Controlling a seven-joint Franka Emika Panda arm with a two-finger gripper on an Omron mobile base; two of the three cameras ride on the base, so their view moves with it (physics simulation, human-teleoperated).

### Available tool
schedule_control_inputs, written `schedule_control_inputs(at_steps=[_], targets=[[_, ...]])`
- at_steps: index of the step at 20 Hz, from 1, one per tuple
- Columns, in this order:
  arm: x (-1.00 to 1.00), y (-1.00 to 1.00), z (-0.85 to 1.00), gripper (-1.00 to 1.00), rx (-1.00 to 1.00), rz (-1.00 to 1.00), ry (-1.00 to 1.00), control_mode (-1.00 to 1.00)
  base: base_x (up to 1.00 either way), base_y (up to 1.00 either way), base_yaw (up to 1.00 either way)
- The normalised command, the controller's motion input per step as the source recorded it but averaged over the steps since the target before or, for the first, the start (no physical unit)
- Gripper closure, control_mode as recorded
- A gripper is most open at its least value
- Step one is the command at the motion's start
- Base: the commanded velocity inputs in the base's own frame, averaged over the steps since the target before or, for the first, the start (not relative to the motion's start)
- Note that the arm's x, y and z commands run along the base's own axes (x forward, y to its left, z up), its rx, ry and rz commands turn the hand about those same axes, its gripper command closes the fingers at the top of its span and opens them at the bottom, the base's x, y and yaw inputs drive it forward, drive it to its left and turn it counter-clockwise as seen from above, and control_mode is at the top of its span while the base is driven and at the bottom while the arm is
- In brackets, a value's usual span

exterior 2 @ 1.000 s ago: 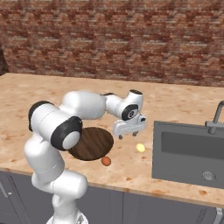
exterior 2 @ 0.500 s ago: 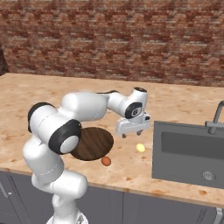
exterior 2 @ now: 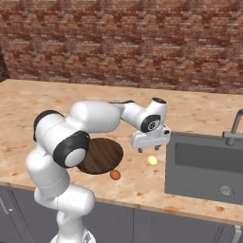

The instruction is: Gather the eggs and milk located in the vicinity of the sink area and place them right next to the bowl.

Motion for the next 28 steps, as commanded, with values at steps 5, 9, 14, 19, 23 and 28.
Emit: schedule_control_inputs(at_steps=[5,9,14,19,23,28], targets=[[0.20,-0.13,-0.17,-1.00,0.00,0.00,0.00,-1.00,0.00,0.00,0.00],[0.23,-0.27,-0.19,-1.00,0.00,0.00,0.00,-1.00,0.00,0.00,0.00],[0.18,-0.25,-0.06,-1.00,0.00,0.00,0.00,-1.00,0.00,0.00,0.00],[-0.01,-0.02,0.00,-1.00,0.00,0.00,0.00,-1.00,0.00,0.00,0.00],[-0.20,0.03,0.00,-1.00,0.00,0.00,0.00,-1.00,0.00,0.00,0.00],[-0.23,0.23,-0.01,-1.00,0.00,0.01,0.00,-1.00,0.00,0.00,0.00]])
